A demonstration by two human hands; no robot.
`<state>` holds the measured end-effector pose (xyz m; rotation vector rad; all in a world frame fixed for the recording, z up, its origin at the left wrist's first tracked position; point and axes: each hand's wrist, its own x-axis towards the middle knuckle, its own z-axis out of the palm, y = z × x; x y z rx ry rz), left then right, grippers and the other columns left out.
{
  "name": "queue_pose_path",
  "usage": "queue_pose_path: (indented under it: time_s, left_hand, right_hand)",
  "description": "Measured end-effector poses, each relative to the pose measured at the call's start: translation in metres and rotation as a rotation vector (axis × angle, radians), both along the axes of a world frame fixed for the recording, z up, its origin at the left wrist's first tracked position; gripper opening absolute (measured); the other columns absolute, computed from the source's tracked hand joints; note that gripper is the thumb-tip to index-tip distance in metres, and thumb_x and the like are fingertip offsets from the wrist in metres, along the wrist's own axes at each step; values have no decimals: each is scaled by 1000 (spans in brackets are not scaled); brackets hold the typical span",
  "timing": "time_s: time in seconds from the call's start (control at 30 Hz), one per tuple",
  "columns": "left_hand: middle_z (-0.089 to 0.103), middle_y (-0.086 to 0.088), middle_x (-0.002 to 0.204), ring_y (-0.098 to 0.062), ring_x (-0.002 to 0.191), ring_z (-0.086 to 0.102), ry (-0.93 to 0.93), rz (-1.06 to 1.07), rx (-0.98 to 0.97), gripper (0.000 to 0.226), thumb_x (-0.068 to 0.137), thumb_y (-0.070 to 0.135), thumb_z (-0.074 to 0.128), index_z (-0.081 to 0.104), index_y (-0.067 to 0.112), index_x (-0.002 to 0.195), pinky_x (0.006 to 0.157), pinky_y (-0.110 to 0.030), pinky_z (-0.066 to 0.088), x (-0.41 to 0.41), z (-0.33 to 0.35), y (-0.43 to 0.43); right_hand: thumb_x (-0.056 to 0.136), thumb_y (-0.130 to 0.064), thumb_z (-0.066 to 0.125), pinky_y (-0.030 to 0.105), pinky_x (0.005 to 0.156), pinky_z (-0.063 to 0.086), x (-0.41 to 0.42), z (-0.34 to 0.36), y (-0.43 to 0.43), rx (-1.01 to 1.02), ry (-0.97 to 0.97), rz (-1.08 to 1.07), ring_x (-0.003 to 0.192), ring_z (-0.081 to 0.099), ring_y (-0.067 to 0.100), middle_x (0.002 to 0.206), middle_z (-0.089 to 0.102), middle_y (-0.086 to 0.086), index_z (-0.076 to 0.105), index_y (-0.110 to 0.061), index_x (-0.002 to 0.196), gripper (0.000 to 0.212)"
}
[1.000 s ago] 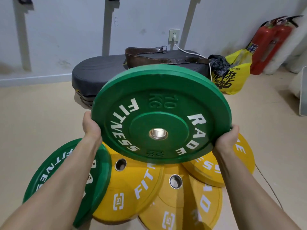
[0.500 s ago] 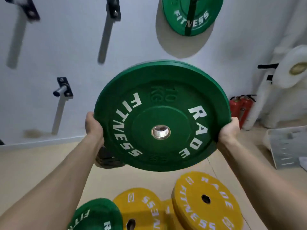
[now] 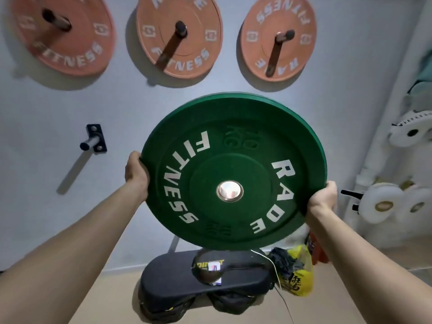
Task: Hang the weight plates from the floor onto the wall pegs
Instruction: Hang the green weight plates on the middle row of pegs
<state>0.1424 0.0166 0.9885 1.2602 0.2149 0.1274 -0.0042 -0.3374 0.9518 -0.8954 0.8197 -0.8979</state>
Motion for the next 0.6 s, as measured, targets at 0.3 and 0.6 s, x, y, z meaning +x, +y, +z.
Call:
queue_pose_path:
  time_s: [0.3, 0.6]
  left_hand:
    - [71, -8, 90, -25, 90, 67, -115, 119, 67, 40, 77, 53, 32, 54, 20, 75, 87, -42, 55, 54, 99, -34]
    - [72, -8, 93, -26, 95, 70, -130, 273, 17, 38, 81, 49, 31, 53, 19, 76, 86, -38, 57, 88, 155, -37]
  right_hand:
    - [79, -41, 42, 29, 62, 39, 81, 92, -41, -34, -50, 103, 66, 44, 20, 71, 52, -2, 47, -22, 63, 25]
    - [82, -49, 41, 32, 72, 44, 163, 161, -59, -71, -2, 250, 73, 51, 22, 79, 60, 0, 56, -24, 65, 33]
